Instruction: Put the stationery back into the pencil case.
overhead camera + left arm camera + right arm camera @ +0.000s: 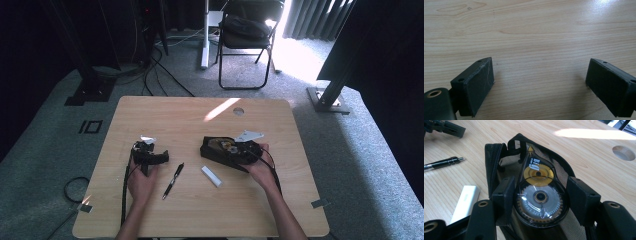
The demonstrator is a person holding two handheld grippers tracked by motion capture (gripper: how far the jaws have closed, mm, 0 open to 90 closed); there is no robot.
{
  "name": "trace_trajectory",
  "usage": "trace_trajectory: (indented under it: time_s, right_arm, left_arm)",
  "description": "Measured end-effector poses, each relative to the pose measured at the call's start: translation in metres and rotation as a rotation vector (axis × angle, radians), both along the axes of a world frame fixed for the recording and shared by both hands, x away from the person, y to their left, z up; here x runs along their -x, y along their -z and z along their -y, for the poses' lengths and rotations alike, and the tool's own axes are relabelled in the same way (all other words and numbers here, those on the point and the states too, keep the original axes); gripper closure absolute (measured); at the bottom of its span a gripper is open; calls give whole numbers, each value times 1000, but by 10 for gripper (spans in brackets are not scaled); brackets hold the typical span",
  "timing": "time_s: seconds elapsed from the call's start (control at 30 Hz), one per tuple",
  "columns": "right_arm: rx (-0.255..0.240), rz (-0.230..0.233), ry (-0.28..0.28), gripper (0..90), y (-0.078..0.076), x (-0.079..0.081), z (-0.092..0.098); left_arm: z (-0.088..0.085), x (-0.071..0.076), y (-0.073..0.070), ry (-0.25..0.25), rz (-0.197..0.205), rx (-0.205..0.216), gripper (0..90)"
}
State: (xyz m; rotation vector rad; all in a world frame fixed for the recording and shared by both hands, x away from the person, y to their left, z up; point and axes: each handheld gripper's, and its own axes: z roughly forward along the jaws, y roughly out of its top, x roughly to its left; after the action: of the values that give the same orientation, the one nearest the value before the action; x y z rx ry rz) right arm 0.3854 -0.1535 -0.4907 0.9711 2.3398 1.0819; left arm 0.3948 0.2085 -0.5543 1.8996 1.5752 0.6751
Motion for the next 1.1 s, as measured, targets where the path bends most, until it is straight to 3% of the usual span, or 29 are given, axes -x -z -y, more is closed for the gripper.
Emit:
trace_trajectory:
  time_s: [0.37,0.57,0.83,1.1]
  right_arm:
    - [26,-51,-2,412,0,-10,-7]
    - [11,-76,6,402,2,-12,-4]
    - [-31,-39,15,413,-9,-6,5]
    - [-54,32,-1,542,-21,11,2]
  left_arm:
    - [0,0,0,0,0,0,83]
    - [0,0,0,0,0,0,84]
    - [1,0,0,1,-1,1,83]
    - [1,0,0,1,-1,1,83]
